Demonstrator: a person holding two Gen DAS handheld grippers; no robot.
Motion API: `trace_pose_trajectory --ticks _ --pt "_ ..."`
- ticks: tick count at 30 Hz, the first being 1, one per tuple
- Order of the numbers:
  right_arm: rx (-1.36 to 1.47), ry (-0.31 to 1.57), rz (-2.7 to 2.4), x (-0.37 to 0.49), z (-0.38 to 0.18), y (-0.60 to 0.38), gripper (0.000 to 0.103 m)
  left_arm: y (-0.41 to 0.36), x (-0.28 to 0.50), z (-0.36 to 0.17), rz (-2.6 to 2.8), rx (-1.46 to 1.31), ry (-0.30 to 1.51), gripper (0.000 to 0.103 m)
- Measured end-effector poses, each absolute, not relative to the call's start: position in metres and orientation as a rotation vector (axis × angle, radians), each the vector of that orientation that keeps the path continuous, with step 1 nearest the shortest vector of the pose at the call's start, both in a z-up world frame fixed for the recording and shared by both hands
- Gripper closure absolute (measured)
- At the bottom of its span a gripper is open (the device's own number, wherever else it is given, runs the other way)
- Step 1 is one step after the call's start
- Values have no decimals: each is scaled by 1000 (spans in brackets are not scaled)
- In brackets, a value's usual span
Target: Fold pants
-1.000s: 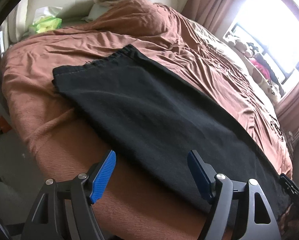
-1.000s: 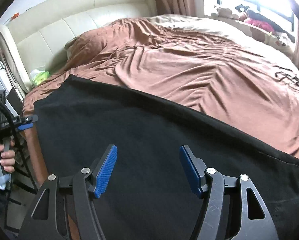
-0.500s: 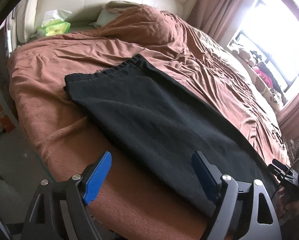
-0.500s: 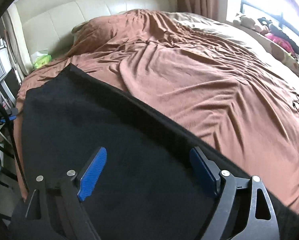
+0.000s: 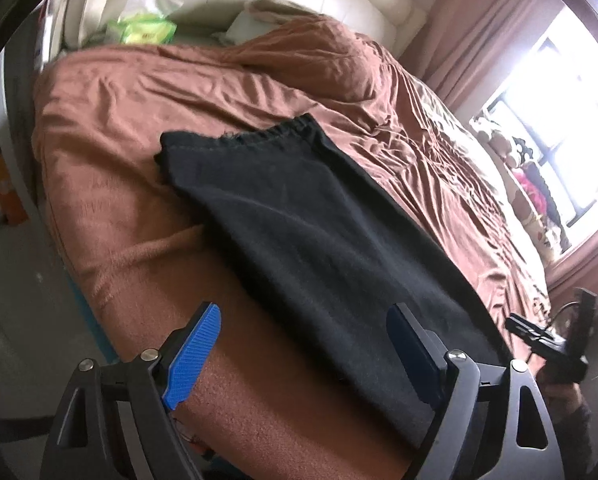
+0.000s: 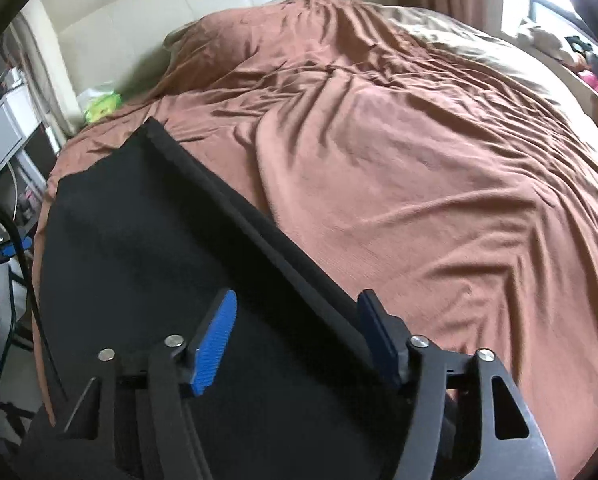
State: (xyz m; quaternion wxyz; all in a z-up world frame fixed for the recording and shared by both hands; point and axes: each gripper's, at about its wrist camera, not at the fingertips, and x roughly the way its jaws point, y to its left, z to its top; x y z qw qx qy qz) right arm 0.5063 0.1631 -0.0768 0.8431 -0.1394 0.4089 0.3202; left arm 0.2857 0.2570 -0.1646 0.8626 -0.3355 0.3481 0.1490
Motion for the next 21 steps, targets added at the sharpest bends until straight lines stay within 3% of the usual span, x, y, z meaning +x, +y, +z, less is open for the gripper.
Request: trace_pose_trajectory --ticks 5,8,11,19,21 --pt "-368 881 738 520 -85 185 48 262 284 -170 314 -742 725 24" --pt "-398 906 765 527 -89 198 69 263 285 -173 307 -755 731 29" --pt "-452 931 765 536 -98 214 77 265 286 -176 302 -765 735 31" --pt "-489 967 743 553 -116 236 77 267 290 -177 301 -762 733 31" --pt "-478 976 768 552 -116 239 94 268 290 -179 305 -771 734 31"
